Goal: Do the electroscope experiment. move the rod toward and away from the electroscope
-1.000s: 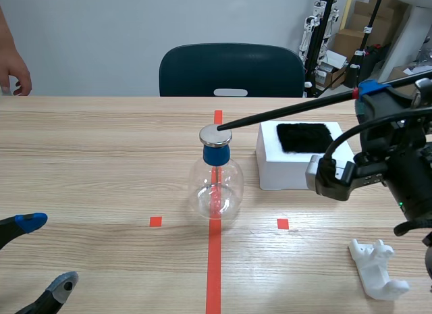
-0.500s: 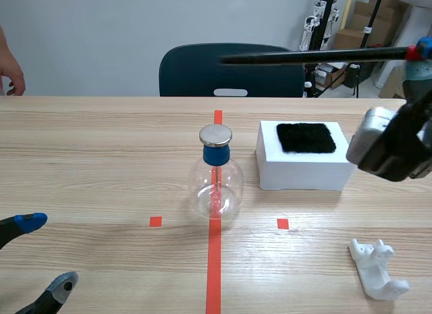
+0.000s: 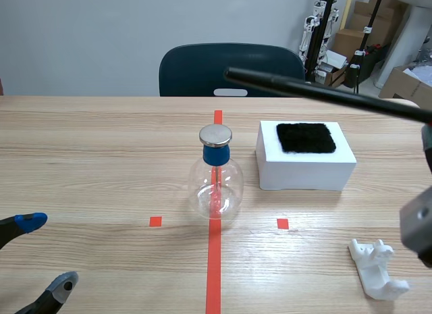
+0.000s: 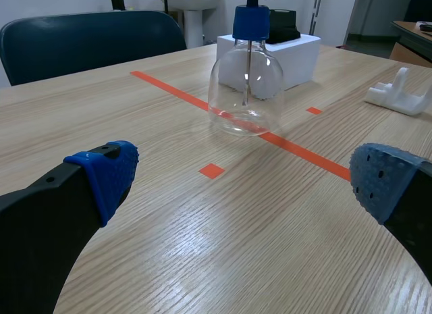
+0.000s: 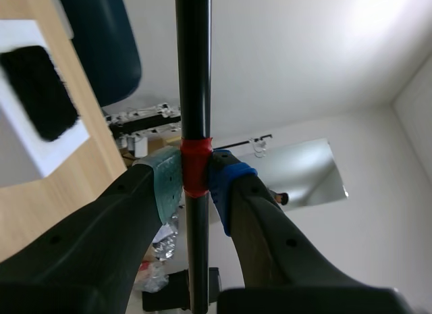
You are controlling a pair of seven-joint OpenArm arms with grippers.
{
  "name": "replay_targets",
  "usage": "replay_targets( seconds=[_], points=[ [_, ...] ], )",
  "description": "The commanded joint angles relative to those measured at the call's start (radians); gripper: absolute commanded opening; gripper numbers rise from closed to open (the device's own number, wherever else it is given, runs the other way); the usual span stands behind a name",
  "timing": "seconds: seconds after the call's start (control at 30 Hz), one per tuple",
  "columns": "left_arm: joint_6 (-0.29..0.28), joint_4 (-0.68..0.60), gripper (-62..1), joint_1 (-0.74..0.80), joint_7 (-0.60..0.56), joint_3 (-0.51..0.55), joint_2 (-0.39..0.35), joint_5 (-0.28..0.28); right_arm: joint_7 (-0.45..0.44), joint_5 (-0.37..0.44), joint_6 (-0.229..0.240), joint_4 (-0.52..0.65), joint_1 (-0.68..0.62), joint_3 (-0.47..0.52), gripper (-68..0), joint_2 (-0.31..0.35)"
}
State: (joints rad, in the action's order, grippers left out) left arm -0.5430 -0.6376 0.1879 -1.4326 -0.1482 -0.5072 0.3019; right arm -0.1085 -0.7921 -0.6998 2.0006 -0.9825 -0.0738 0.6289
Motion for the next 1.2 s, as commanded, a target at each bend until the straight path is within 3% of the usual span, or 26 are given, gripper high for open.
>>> replay_targets(
  seconds=[0.0, 0.37, 1.17],
  points=[
    [0.002, -0.011, 1.4, -0.003, -0.014, 0.010, -0.011, -0.010, -0.016, 0.001, -0.018, 0.002, -0.020, -0.001, -67.3, 0.008],
    [0.002, -0.011, 1.4, -0.003, -0.014, 0.010, -0.011, -0.010, -0.082, 0.019, -0.014, 0.002, -0.068, -0.028, -67.3, 0.008],
    [0.002, -0.011, 1.4, -0.003, -0.014, 0.010, -0.011, -0.010, -0.082, 0.018, -0.010, 0.002, -0.068, -0.078, -67.3, 0.008]
  ],
)
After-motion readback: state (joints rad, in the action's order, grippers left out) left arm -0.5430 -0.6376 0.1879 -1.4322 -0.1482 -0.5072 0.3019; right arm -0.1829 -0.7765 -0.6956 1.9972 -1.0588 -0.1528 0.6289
